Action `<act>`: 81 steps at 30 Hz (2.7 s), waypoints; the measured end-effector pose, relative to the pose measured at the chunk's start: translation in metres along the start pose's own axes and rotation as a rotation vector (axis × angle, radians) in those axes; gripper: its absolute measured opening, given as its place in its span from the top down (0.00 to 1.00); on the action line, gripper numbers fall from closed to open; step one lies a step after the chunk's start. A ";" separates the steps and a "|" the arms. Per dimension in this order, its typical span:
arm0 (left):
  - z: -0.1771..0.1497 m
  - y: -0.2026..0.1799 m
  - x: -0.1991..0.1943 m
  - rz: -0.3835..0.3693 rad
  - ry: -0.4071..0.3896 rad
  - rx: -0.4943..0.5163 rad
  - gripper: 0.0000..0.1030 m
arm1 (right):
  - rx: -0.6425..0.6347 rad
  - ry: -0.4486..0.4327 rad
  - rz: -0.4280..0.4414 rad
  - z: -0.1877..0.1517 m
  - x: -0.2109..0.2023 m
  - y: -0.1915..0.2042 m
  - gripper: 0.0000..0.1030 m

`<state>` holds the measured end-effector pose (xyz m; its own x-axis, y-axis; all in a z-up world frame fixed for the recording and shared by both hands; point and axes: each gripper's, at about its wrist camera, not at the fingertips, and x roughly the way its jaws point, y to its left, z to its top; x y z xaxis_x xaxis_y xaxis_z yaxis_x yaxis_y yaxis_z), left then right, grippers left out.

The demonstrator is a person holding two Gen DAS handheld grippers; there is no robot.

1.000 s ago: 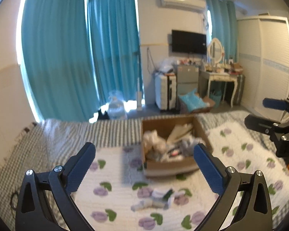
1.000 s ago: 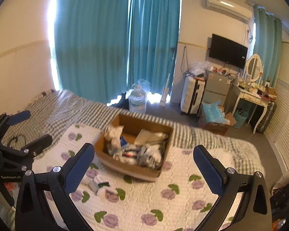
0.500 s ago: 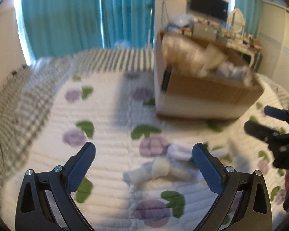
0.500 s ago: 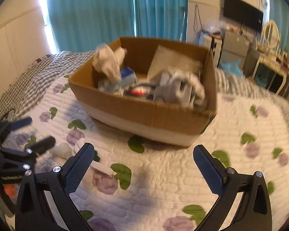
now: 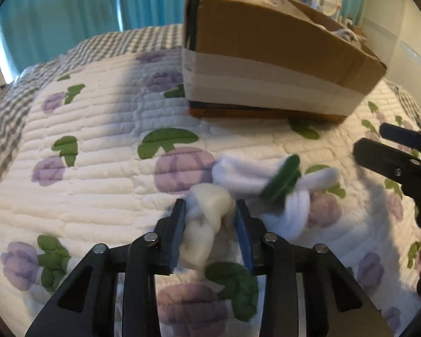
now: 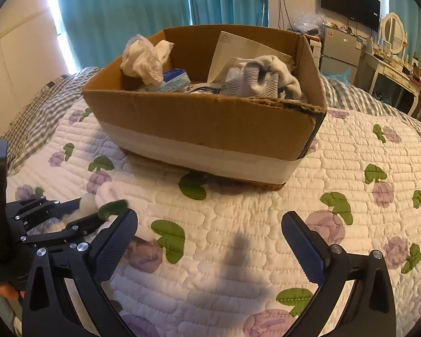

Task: Organize soft objects
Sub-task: 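Grasp the white cloth with the left gripper while the right gripper grasps the fuzzy toy, then carry the cloth and fuzzy toy over the box and release both inside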

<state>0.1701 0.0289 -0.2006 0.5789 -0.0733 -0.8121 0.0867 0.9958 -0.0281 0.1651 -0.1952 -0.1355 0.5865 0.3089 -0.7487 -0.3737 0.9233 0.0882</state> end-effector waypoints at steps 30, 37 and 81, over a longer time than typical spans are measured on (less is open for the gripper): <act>0.005 0.036 -0.054 0.041 -0.099 -0.073 0.71 | -0.212 0.153 0.056 -0.009 0.048 0.086 0.57; 0.005 0.030 -0.060 0.052 -0.103 -0.060 0.71 | -0.170 0.107 0.074 -0.005 0.017 0.074 0.73; 0.171 -0.057 -0.109 -0.018 -0.337 0.104 0.71 | -0.140 -0.202 -0.058 0.171 -0.090 -0.016 0.75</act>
<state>0.2404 -0.0291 -0.0110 0.8101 -0.1214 -0.5736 0.1710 0.9847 0.0331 0.2413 -0.1985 0.0431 0.7364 0.3084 -0.6022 -0.4230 0.9045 -0.0540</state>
